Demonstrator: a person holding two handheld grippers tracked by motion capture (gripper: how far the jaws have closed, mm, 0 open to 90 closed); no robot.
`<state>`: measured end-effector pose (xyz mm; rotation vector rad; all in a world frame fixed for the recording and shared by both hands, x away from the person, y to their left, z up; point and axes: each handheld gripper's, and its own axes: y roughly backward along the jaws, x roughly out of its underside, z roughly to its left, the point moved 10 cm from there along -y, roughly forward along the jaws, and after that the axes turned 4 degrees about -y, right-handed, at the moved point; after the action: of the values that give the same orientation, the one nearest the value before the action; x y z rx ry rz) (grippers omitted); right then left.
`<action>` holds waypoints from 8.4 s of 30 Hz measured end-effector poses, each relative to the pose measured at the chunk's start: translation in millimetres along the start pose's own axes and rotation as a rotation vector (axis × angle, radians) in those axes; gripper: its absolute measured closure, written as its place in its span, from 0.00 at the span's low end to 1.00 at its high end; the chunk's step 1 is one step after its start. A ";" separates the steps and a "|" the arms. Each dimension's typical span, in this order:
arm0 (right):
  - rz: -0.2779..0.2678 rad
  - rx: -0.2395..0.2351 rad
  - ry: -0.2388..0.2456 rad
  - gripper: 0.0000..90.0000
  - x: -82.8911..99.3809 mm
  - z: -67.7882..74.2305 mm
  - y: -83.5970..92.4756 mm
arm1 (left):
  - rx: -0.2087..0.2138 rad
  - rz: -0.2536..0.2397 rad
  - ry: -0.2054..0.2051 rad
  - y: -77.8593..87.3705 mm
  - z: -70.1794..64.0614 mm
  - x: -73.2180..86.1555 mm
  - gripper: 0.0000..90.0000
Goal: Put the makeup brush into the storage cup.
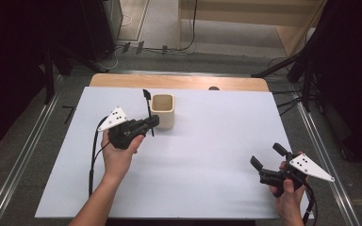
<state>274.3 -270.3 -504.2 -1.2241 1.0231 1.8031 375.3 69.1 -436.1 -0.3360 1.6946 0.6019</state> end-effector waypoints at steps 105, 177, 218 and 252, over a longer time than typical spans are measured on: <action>0.051 0.001 0.020 0.07 12.3 -1.2 -6.7 | -0.203 0.004 0.009 -82.3 82.7 -6.0 0.95; 0.063 0.005 0.020 0.08 14.8 0.7 -9.2 | -0.148 0.084 0.024 -29.7 72.8 2.5 0.00; 0.070 0.001 0.029 0.08 16.4 4.6 -11.4 | -0.142 0.057 -0.001 36.3 50.7 30.7 0.00; 0.078 0.004 0.034 0.08 19.1 6.5 -13.6 | -0.214 0.051 0.037 107.0 46.9 82.9 0.00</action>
<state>278.2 -256.2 -523.7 -1.2315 1.1071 1.8448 339.2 191.9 -500.3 -0.4594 1.6816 0.8220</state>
